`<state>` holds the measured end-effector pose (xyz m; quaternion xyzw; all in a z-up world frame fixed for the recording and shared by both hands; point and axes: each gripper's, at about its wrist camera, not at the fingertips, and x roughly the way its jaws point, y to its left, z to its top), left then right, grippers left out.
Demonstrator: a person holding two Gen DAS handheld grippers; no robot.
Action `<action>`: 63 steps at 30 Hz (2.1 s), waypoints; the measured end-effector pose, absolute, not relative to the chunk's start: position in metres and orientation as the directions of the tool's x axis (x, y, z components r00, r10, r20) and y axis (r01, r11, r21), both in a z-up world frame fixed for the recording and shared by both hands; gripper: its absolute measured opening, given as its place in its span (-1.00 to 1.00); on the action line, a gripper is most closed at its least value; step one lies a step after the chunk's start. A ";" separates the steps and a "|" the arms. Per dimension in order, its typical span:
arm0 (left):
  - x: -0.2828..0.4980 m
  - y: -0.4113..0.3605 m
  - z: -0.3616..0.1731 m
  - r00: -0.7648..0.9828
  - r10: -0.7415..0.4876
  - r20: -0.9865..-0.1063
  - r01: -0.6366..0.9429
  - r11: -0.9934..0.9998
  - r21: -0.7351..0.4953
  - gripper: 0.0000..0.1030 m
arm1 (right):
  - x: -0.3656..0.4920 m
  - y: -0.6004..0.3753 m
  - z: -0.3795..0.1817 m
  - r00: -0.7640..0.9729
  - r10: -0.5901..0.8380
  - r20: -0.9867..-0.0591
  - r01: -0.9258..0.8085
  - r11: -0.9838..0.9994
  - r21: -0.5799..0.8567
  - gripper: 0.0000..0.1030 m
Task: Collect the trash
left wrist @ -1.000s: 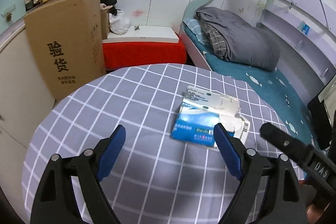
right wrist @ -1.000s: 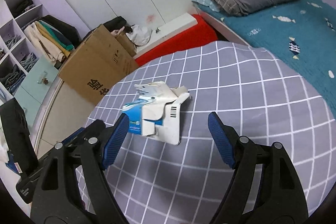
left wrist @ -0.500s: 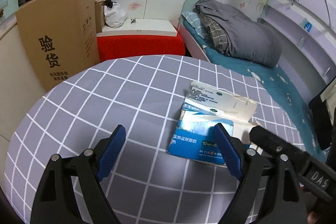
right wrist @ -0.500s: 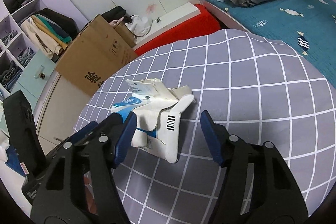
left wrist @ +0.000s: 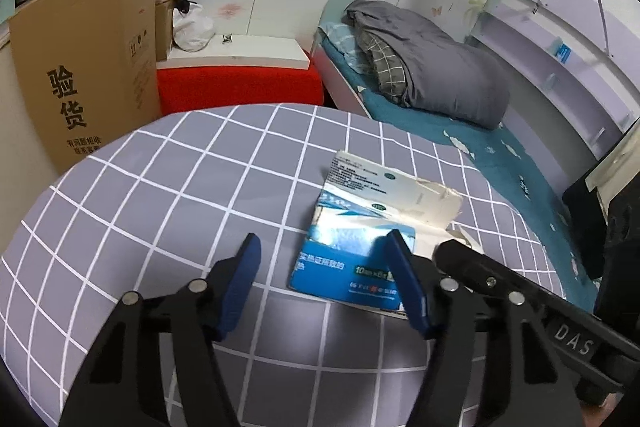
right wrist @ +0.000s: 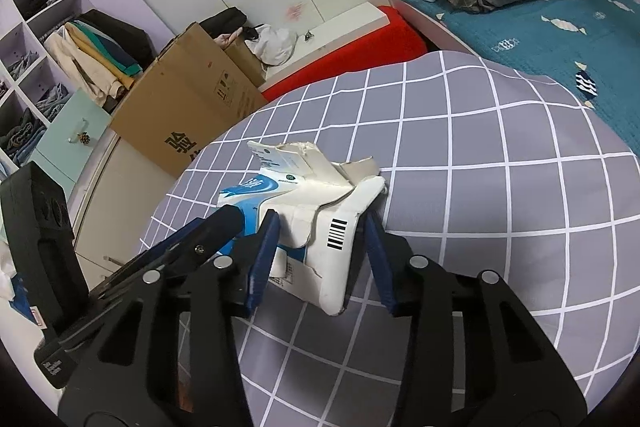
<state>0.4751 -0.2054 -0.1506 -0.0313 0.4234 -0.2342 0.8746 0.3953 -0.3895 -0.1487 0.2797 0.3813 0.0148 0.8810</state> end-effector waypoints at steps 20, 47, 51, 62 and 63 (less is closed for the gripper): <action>0.446 -0.185 -0.127 0.567 -0.456 -0.686 0.386 0.883 -0.268 -0.45 | 0.385 -0.368 -0.125 0.733 0.260 -0.629 0.106 0.869 0.483 -0.31; 0.337 0.085 -0.094 0.689 -0.390 -0.611 0.144 0.900 -0.412 -0.41 | 0.344 -0.098 -0.058 0.650 0.458 -0.607 -0.202 0.873 0.444 -0.50; 0.362 0.064 -0.118 0.665 -0.373 -0.647 0.159 0.917 -0.366 0.00 | 0.346 -0.098 -0.066 0.664 0.373 -0.648 -0.154 0.916 0.369 -0.48; 0.386 0.021 -0.136 0.620 -0.436 -0.652 0.212 0.894 -0.396 0.18 | 0.359 -0.169 -0.097 0.664 0.370 -0.650 -0.099 0.905 0.414 -0.63; 0.387 0.016 -0.138 0.614 -0.443 -0.654 0.210 0.890 -0.405 0.24 | 0.358 -0.175 -0.097 0.663 0.381 -0.644 -0.094 0.896 0.434 -0.63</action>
